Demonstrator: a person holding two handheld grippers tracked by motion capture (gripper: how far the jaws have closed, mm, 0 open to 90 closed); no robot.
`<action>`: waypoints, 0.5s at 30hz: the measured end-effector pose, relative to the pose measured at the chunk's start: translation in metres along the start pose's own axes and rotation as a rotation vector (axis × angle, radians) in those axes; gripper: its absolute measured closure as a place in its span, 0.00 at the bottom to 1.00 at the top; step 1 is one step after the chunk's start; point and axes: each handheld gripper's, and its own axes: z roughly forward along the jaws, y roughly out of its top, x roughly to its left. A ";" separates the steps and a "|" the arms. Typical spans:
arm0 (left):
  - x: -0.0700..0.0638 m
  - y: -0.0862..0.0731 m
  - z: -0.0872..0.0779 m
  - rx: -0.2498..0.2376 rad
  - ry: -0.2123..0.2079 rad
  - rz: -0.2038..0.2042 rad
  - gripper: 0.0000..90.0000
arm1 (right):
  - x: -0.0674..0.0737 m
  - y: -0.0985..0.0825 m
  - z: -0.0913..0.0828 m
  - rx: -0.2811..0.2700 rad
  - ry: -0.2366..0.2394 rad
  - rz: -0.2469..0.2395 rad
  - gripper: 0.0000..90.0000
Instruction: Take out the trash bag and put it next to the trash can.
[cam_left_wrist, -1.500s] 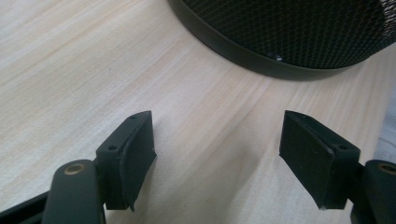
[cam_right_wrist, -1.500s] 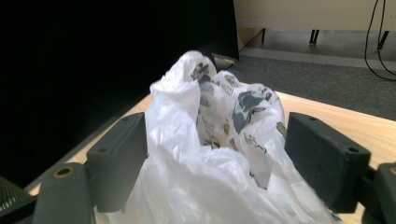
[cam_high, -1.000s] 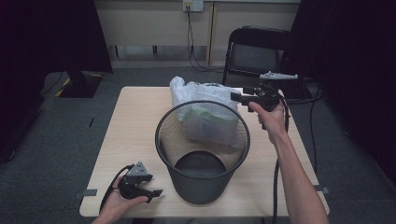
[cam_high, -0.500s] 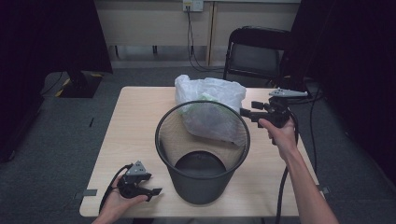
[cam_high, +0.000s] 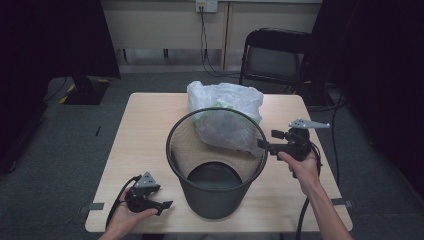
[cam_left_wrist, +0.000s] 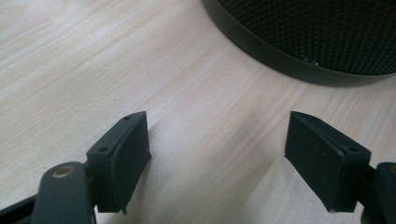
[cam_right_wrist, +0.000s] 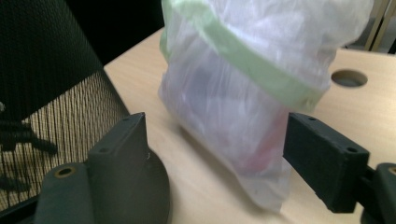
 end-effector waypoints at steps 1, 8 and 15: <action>0.000 0.000 0.000 -0.004 0.001 -0.006 0.23 | 0.001 -0.004 -0.001 0.000 -0.004 0.003 0.21; 0.001 -0.001 0.000 -0.010 0.023 -0.005 0.21 | 0.001 -0.032 -0.009 0.035 -0.021 0.022 0.18; 0.002 -0.002 0.001 -0.023 0.055 -0.010 0.19 | 0.005 -0.057 -0.019 0.064 -0.060 0.031 0.18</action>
